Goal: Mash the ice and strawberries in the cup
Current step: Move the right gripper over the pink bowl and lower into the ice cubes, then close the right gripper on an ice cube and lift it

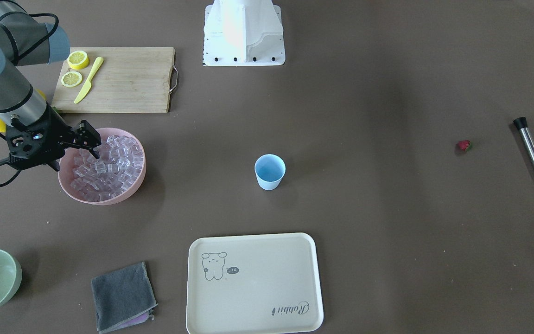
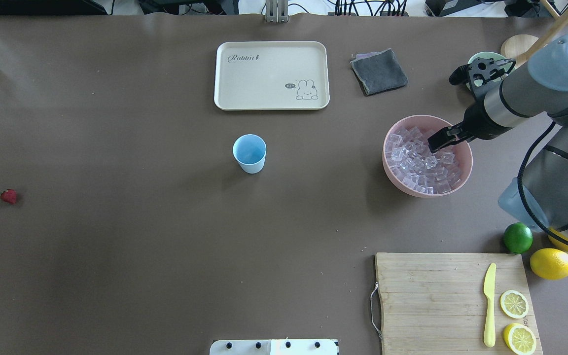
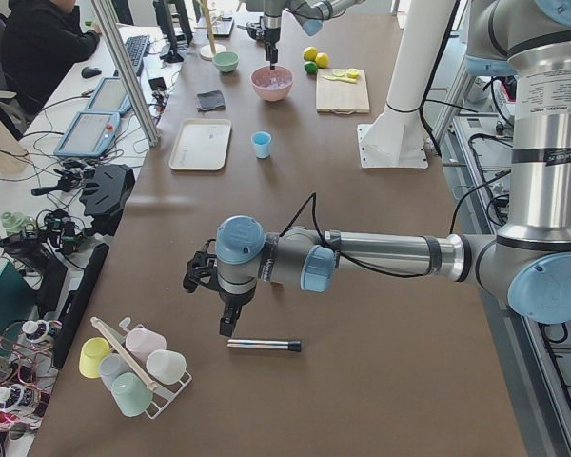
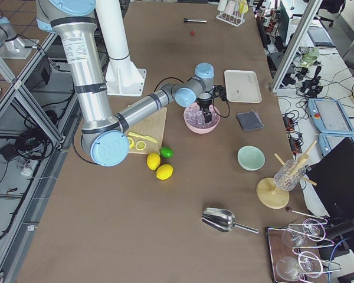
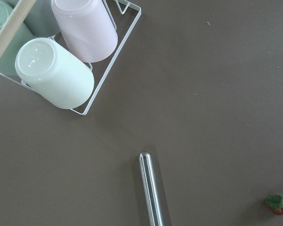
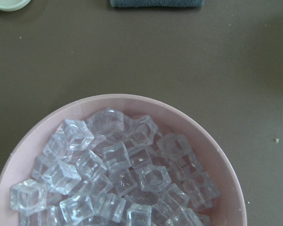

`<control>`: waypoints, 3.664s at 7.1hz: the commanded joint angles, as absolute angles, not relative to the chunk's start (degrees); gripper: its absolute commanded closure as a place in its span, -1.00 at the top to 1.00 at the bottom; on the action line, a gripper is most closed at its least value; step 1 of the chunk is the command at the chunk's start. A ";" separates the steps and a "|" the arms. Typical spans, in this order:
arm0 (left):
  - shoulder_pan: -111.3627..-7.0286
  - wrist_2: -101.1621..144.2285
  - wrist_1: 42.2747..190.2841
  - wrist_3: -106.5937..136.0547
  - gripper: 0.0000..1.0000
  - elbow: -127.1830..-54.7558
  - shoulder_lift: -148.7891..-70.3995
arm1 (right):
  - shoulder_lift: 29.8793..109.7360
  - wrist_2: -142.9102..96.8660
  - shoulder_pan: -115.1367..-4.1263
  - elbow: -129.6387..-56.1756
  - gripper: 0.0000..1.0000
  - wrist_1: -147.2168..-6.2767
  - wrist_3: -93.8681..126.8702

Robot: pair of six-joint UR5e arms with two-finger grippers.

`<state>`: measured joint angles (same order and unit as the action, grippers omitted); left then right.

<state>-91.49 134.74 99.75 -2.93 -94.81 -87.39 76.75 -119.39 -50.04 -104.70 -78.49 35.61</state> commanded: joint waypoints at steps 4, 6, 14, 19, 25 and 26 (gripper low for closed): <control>-91.49 134.82 99.84 -2.99 0.97 -95.18 -87.36 | 76.64 -117.07 -46.67 -103.36 0.29 -78.75 36.47; -91.49 134.82 99.76 -2.99 0.98 -95.19 -87.36 | 76.64 -115.41 -45.88 -102.75 0.21 -78.75 36.47; -91.41 134.82 99.84 -3.08 0.97 -94.92 -87.45 | 74.80 -115.40 -45.88 -102.05 0.08 -78.93 35.86; -91.41 134.74 99.84 -3.08 0.97 -94.92 -87.36 | 74.88 -114.26 -45.18 -100.72 -0.41 -78.92 35.77; -91.41 134.74 99.84 -3.08 0.98 -94.75 -87.36 | 74.36 -116.19 -47.98 -104.66 -0.71 -78.75 35.94; -91.49 134.74 99.84 -2.99 0.98 -94.83 -87.36 | 70.44 -116.37 -48.08 -104.68 -0.71 -81.01 37.51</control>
<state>-91.42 134.74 99.84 -3.06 -94.80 -87.40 73.52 -116.01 -47.67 -103.91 -79.35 36.25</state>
